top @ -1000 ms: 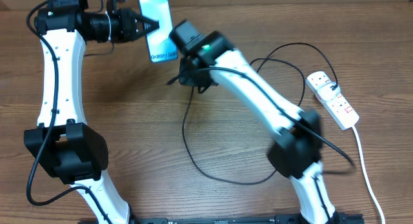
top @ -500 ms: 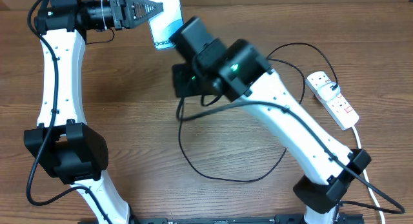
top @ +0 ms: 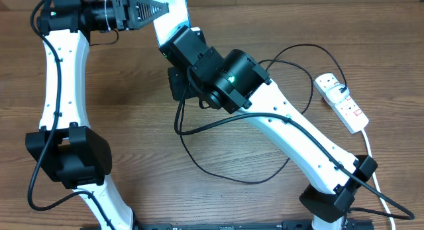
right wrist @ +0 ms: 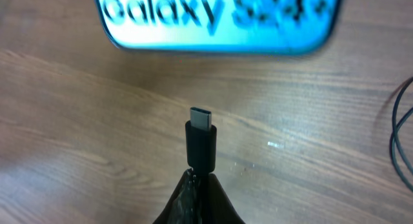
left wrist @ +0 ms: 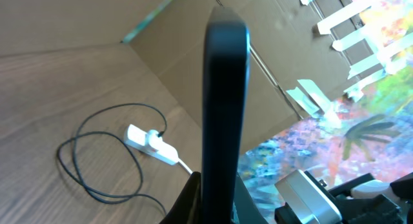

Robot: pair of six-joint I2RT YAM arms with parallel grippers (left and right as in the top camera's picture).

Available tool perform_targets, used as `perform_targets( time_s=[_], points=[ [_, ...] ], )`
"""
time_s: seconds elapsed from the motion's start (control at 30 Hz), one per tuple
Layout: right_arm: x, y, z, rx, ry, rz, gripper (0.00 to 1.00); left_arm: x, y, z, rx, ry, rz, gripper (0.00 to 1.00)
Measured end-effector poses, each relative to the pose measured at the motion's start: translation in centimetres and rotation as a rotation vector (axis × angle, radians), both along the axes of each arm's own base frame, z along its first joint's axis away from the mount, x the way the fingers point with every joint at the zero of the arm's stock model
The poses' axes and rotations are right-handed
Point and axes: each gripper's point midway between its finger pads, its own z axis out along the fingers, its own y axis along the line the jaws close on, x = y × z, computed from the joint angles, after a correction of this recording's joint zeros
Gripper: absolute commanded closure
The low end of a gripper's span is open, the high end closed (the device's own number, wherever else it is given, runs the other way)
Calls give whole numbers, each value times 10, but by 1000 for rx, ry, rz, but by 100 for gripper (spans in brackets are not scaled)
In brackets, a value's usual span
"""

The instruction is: Plug charger to phone and switch on socket

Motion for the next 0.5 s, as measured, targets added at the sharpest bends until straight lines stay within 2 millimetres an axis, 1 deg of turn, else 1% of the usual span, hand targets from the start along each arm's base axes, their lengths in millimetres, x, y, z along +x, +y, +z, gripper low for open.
perform_targets(
  time_s=[0.2, 0.5],
  points=[
    [4, 0, 2, -3, -22, -5, 96, -3, -7, 0, -10, 66, -17, 96],
    [6, -1, 3, -22, -42, 15, 96, -3, -7, 0, -11, 80, -16, 96]
  ],
)
